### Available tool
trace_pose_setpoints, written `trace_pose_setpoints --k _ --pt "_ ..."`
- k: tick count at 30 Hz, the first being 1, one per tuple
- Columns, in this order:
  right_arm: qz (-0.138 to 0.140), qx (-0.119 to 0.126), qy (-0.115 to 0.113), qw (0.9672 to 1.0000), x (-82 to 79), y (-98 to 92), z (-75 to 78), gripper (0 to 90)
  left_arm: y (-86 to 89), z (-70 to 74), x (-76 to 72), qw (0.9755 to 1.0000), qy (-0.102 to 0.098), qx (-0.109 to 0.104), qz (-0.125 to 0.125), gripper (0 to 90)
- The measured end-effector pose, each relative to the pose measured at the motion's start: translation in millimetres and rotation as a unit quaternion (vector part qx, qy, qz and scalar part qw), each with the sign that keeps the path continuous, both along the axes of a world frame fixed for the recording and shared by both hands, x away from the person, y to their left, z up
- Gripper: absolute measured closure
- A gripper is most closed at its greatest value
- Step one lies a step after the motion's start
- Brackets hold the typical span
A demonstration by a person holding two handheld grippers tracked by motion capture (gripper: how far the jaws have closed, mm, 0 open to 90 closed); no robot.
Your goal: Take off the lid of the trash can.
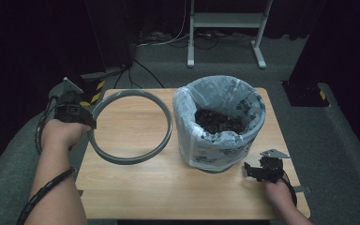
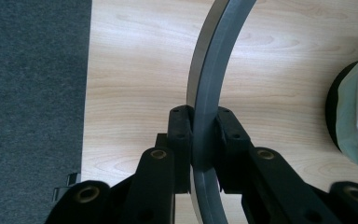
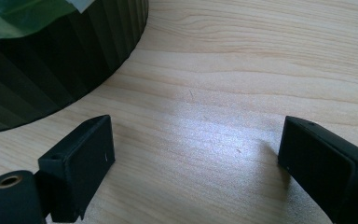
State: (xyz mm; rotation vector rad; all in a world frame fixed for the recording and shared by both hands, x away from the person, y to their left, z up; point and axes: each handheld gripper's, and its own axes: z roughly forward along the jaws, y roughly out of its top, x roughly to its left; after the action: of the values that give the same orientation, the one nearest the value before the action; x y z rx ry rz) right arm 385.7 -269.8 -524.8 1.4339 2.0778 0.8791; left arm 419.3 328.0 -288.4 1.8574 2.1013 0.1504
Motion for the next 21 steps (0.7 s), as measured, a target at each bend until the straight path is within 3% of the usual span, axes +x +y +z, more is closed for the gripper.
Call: trace_pose_setpoints --k 21 --pt "0.000 0.000 -0.001 1.0000 0.0 0.1 -0.1 10.2 -10.3 -59.3 5.3 0.9994 0.024 0.005 -0.025 77.9"
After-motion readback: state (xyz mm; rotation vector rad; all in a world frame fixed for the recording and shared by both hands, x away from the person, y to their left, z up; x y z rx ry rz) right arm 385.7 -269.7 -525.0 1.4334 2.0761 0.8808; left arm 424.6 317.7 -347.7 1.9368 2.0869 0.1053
